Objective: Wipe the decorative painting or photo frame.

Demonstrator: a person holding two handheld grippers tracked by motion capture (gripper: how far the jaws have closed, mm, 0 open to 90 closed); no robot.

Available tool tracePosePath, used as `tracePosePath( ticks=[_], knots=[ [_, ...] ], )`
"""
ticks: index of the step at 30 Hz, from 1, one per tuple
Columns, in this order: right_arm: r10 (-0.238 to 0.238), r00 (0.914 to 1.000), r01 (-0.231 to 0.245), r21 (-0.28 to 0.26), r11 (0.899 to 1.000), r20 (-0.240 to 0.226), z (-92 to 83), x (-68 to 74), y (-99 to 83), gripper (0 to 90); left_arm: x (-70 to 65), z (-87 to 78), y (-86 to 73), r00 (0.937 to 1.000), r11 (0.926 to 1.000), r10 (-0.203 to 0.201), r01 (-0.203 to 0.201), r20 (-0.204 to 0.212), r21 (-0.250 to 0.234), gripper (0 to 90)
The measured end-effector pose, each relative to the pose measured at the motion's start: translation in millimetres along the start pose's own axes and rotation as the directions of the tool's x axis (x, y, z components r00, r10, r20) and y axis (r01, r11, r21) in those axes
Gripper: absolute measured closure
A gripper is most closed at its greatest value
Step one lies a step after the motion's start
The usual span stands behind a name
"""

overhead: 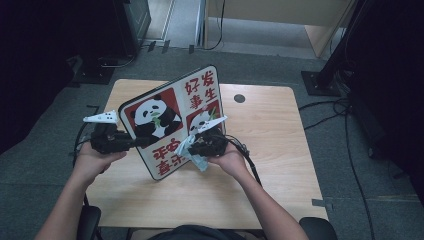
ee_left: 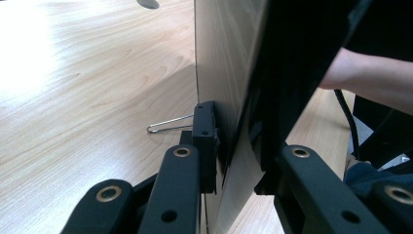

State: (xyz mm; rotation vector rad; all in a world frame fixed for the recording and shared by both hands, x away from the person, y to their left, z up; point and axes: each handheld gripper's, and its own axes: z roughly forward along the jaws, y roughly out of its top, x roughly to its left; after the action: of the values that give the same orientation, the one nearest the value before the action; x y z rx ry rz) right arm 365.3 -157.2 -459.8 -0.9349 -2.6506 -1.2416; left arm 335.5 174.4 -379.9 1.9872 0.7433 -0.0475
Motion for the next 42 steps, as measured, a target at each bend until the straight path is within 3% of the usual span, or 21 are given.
tracePosePath(
  ticks=[17,23,27,34,42],
  knots=[
    [0.054,0.9985,-0.054,0.066,0.996,-0.003,22.6,-5.4,-31.5,79.4,-0.1,1.9,-0.3,1.0000,1.0000,0.003,-0.003,0.005,0.007,76.6],
    [0.046,0.9989,-0.046,0.084,0.995,0.003,20.1,-4.0,-27.9,79.5,0.1,1.9,-0.4,1.0000,1.0000,0.004,-0.004,0.004,0.007,76.6],
    [0.039,0.9992,-0.038,0.061,0.997,-0.005,13.1,-2.8,-25.2,79.5,2.0,0.4,-1.0,1.0000,1.0000,0.001,-0.001,0.007,0.002,76.4],
    [0.022,0.9997,-0.021,0.017,1.000,-0.011,-7.5,3.8,-5.5,79.5,2.9,-4.1,-0.8,1.0000,1.0000,-0.007,0.007,-0.001,-0.004,77.3],
    [-0.027,0.9995,0.026,-0.034,0.999,-0.014,-33.8,16.7,35.6,79.6,2.1,-4.0,-0.3,1.0000,1.0000,-0.006,0.006,-0.004,0.000,77.9]
  ],
)
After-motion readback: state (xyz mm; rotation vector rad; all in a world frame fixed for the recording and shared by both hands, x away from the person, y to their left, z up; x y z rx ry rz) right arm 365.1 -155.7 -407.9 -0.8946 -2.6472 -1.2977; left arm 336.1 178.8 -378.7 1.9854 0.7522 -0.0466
